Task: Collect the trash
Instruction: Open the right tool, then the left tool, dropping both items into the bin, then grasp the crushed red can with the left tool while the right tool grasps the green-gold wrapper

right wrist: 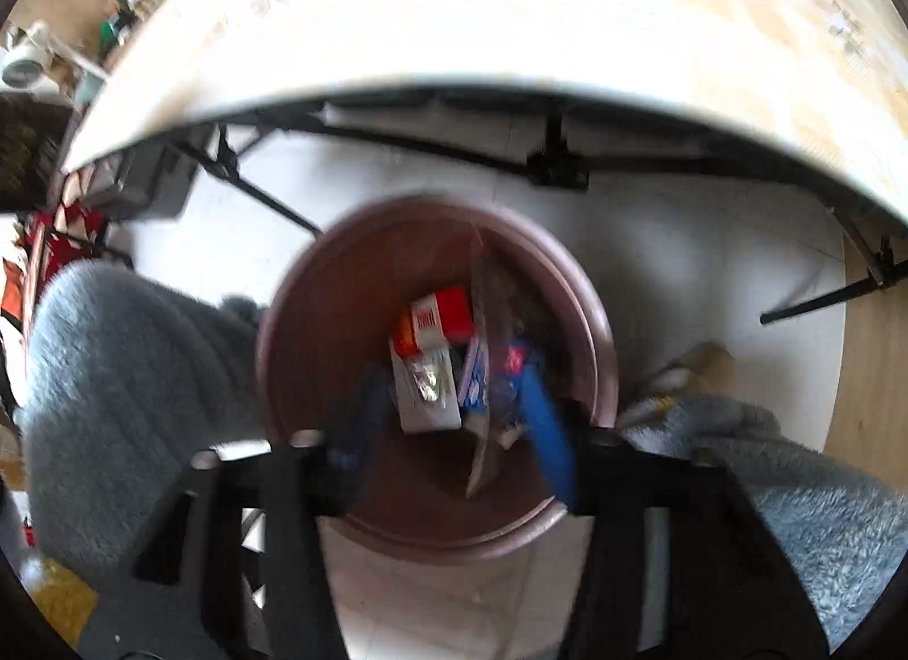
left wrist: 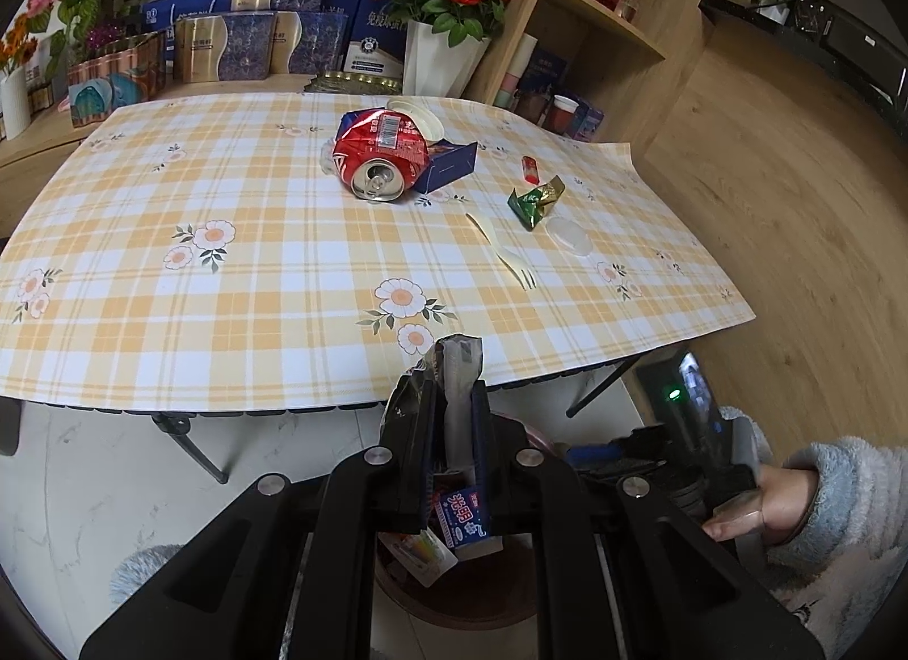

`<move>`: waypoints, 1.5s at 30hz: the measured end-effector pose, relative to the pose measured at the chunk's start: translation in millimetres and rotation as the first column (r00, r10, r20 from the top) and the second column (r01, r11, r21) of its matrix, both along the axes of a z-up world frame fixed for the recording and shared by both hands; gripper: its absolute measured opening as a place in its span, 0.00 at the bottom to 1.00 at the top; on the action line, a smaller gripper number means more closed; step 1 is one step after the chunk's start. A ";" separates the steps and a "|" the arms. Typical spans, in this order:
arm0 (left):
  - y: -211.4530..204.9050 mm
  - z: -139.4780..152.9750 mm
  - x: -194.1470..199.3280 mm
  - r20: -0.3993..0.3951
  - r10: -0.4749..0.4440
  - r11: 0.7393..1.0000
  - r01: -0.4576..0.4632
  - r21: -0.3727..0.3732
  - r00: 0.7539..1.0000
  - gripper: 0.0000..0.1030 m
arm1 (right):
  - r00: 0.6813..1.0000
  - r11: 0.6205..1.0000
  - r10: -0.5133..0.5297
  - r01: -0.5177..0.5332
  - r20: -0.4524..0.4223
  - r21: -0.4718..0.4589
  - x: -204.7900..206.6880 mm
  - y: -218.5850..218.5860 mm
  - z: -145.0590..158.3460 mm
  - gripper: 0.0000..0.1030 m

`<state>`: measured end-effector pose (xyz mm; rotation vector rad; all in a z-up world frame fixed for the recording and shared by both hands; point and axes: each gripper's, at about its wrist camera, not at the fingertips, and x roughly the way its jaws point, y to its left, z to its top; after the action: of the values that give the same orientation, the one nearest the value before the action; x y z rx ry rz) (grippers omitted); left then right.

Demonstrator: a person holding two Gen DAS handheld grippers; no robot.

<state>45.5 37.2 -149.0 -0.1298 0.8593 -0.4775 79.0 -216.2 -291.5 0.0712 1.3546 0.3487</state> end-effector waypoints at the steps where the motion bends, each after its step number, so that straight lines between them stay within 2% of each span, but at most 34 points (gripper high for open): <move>1: 0.3 -2.0 -0.2 0.001 0.000 1.000 0.000 -0.010 1.000 0.11 | 1.000 1.000 -0.002 0.001 0.027 0.006 -0.2 -2.1 5.7 0.53; 3: -1.0 -5.6 -1.3 0.004 -0.002 1.000 0.002 -0.014 1.000 0.11 | 0.995 0.999 -0.020 0.016 0.095 0.039 -3.2 -9.0 21.3 0.55; 5: -4.2 -9.9 -4.4 0.014 -0.018 1.000 0.019 -0.018 1.000 0.11 | 0.985 0.998 -0.032 0.022 0.171 0.061 -7.5 -13.9 37.2 0.64; 7: -6.5 -14.9 -6.0 0.012 -0.035 0.999 0.035 -0.041 0.999 0.11 | 0.954 0.997 -0.035 0.013 0.299 0.074 -16.0 -21.2 60.9 0.78; 8: -7.6 -17.0 -6.5 0.010 -0.036 0.998 0.037 -0.047 0.999 0.11 | 0.924 0.998 -0.029 0.004 0.381 0.066 -22.3 -25.3 75.3 0.82; 10: -11.8 -23.1 -7.0 0.009 -0.047 0.998 0.047 -0.052 0.999 0.11 | 0.872 0.999 -0.009 -0.007 0.490 0.031 -31.2 -29.4 93.9 0.91; 11: -13.9 -25.6 -7.6 0.009 -0.054 0.997 0.055 -0.052 0.998 0.11 | 0.831 1.000 0.019 -0.014 0.556 -0.014 -37.1 -30.9 104.0 0.93; 14: -23.5 -33.6 -9.3 0.009 -0.091 0.995 0.091 -0.048 0.996 0.12 | 0.751 0.991 0.104 -0.021 0.652 -0.134 -46.4 -34.9 115.0 0.94; 17: -35.3 -43.3 -12.2 0.011 -0.140 0.989 0.141 -0.036 0.990 0.12 | 0.724 0.980 0.150 -0.019 0.673 -0.198 -46.1 -40.6 110.0 0.94; 20: -44.1 -53.1 -14.2 0.001 -0.172 0.985 0.172 -0.018 0.985 0.12 | 0.740 0.982 0.148 -0.032 0.656 -0.185 -48.0 -41.9 96.7 0.94; 24: -52.1 -63.9 -13.6 -0.024 -0.200 0.980 0.200 -0.001 0.979 0.12 | 0.721 0.977 0.138 0.011 0.679 -0.211 -51.6 -35.7 94.2 0.94; 31: -60.9 -93.7 -3.3 -0.148 -0.189 0.978 0.199 0.054 0.971 0.12 | 0.762 0.989 0.024 0.077 0.647 -0.127 -38.7 -49.9 88.3 0.94; 36: -63.4 -101.1 -2.7 -0.179 -0.193 0.975 0.209 0.078 0.965 0.12 | 0.781 0.991 -0.048 0.117 0.623 -0.070 -32.2 -61.0 86.0 0.94; 39: -65.6 -103.0 -3.9 -0.184 -0.187 0.974 0.207 0.094 0.965 0.17 | 0.783 0.990 -0.081 0.135 0.616 -0.042 -31.4 -65.1 85.9 0.94; 40: -65.8 -101.6 -3.4 -0.180 -0.186 0.974 0.205 0.094 0.966 0.24 | 0.786 0.990 -0.091 0.138 0.612 -0.030 -31.2 -66.8 85.7 0.94; 41: -65.6 -100.4 -3.0 -0.172 -0.181 0.975 0.200 0.095 0.968 0.39 | 0.787 0.990 -0.095 0.138 0.610 -0.025 -31.1 -67.9 85.6 0.94; 45: -59.4 -91.4 -3.4 -0.122 -0.131 0.984 0.143 0.102 0.984 0.70 | 0.783 0.989 -0.105 0.146 0.613 -0.018 -32.5 -70.8 86.7 0.94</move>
<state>42.0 -22.2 -240.3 0.0036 1.0096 -0.5543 46.5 -287.0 -204.9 -0.0082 0.7042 0.1863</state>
